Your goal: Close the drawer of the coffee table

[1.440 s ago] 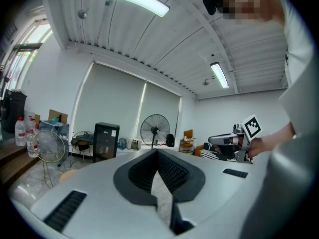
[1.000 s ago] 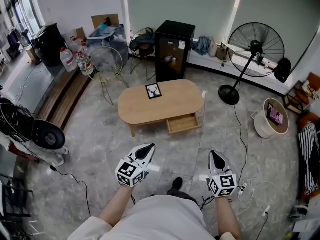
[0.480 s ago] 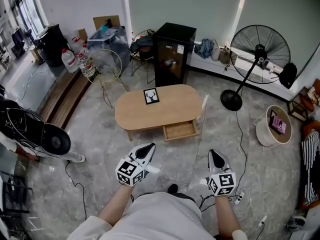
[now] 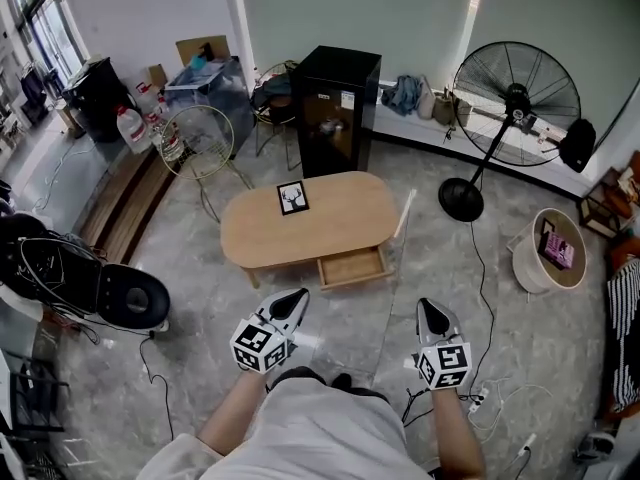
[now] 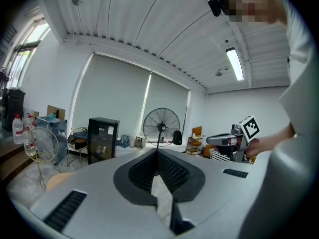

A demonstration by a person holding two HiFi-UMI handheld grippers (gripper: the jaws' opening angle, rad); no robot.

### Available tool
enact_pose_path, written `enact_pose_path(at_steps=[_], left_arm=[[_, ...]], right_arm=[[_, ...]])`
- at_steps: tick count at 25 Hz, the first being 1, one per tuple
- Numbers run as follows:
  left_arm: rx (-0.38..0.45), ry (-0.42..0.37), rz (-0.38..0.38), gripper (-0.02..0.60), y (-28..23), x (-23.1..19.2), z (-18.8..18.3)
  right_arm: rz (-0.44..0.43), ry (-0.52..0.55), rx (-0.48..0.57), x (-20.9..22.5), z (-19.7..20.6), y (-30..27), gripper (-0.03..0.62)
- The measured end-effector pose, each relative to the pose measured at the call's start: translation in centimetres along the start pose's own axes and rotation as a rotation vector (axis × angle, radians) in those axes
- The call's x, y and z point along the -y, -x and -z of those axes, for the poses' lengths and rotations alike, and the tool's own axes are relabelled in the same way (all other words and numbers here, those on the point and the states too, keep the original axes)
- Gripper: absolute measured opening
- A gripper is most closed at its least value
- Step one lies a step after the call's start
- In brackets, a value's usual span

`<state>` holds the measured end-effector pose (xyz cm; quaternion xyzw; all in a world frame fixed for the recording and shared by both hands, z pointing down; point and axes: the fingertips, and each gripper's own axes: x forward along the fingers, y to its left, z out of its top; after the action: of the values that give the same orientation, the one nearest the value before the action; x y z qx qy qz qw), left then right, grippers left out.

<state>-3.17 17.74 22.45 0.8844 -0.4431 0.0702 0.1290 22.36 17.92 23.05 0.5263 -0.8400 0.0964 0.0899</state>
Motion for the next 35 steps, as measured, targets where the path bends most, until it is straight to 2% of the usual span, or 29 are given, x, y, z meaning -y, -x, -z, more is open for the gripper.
enact_pose_path(at_steps=[6,12,22,35], left_arm=[[-0.021,0.001,0.015,0.006,-2.2,-1.7,0.1],[-0.025,-0.010,0.052,0.006,-5.3,-5.3,-0.1],[-0.039,-0.046,0.173,0.006,-12.3,-12.9,-3.1],[-0.132,-0.021,0.314,0.006,-19.3,-20.9,-1.7]], right_arm=[[-0.006,0.002,-0.026,0.2,0.4,-2.7,0.011],[0.020,0.008,-0.038,0.3,0.4,-6.7,0.011],[0.093,-0.006,-0.064,0.2,-1.5,-15.5,0.011],[0.228,-0.040,-0.136,0.4,-0.3,-23.3,0.011]])
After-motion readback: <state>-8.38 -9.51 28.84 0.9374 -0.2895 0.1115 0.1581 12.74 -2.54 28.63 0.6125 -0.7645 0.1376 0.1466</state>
